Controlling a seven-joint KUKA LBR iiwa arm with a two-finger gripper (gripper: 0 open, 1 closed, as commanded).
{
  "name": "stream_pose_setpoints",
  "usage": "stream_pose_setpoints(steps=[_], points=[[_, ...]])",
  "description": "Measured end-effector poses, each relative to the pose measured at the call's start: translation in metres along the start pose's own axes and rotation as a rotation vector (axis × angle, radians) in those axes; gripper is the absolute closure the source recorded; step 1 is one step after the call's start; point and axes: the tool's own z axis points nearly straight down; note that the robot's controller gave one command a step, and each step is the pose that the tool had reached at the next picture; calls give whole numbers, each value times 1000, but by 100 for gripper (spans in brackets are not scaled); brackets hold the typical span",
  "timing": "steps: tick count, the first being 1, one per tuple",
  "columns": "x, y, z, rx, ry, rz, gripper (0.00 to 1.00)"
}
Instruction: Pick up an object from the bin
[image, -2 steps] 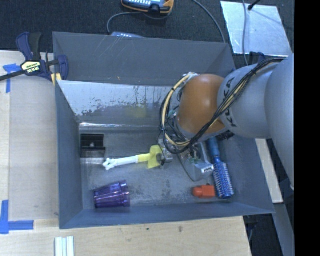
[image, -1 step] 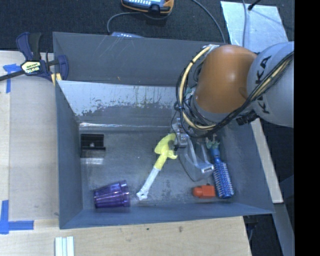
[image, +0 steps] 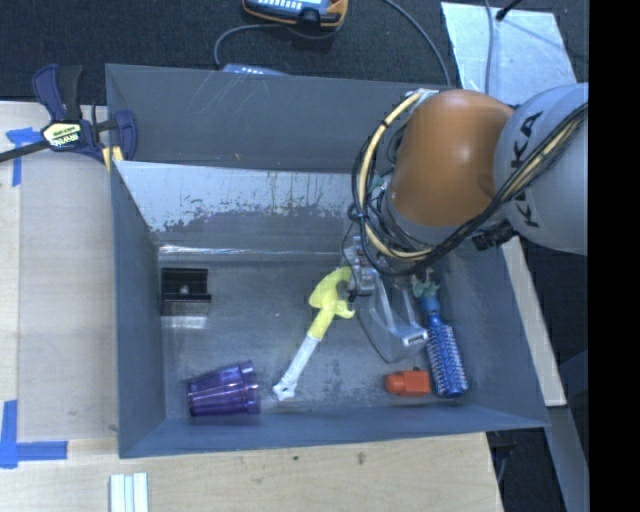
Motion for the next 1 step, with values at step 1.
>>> stream_pose_setpoints(steps=[1], points=[[-18,16,-88,0,-4,-32,100]])
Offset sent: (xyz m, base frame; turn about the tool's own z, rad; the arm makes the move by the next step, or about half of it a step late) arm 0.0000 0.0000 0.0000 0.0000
